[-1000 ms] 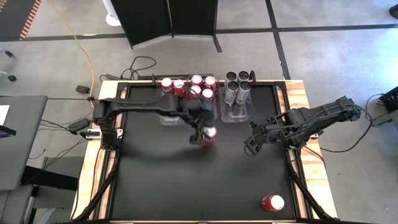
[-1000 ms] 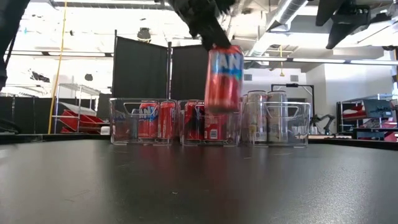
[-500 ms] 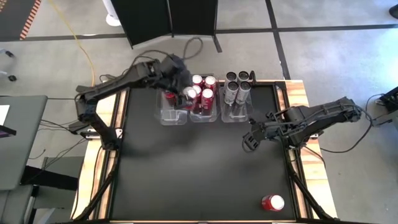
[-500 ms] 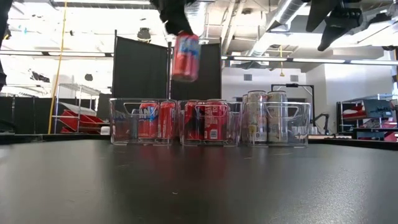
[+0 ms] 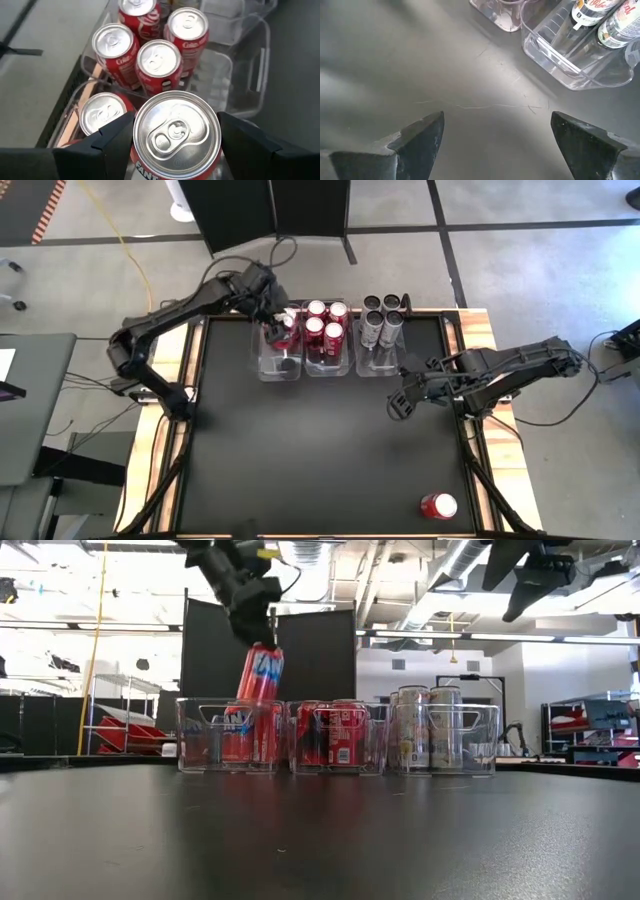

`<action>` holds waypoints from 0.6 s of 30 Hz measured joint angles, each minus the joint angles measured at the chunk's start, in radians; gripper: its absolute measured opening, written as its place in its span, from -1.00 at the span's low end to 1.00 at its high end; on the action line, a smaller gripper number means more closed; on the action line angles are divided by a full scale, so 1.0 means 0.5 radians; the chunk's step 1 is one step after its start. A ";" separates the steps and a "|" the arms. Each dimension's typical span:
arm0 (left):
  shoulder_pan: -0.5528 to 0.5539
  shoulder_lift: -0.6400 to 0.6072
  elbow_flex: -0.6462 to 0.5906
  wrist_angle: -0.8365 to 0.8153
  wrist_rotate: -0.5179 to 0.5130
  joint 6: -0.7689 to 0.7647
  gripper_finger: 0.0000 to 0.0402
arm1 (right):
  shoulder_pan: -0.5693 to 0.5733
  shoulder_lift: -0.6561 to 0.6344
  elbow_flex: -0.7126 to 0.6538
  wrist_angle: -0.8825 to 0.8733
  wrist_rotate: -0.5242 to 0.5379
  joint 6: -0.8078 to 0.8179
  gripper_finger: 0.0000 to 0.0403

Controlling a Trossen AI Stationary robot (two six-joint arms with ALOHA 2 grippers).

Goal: Sort soda cans
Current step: Put the top red soda can into the left transparent bin

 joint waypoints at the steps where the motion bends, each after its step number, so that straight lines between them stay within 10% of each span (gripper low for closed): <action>1: 0.003 -0.041 -0.091 0.088 -0.004 -0.022 0.27 | -0.010 0.000 0.000 -0.001 -0.001 -0.007 0.90; 18: 0.007 -0.457 -1.143 0.966 -0.399 -0.268 0.27 | -0.206 0.000 0.000 0.015 -0.062 -0.130 0.90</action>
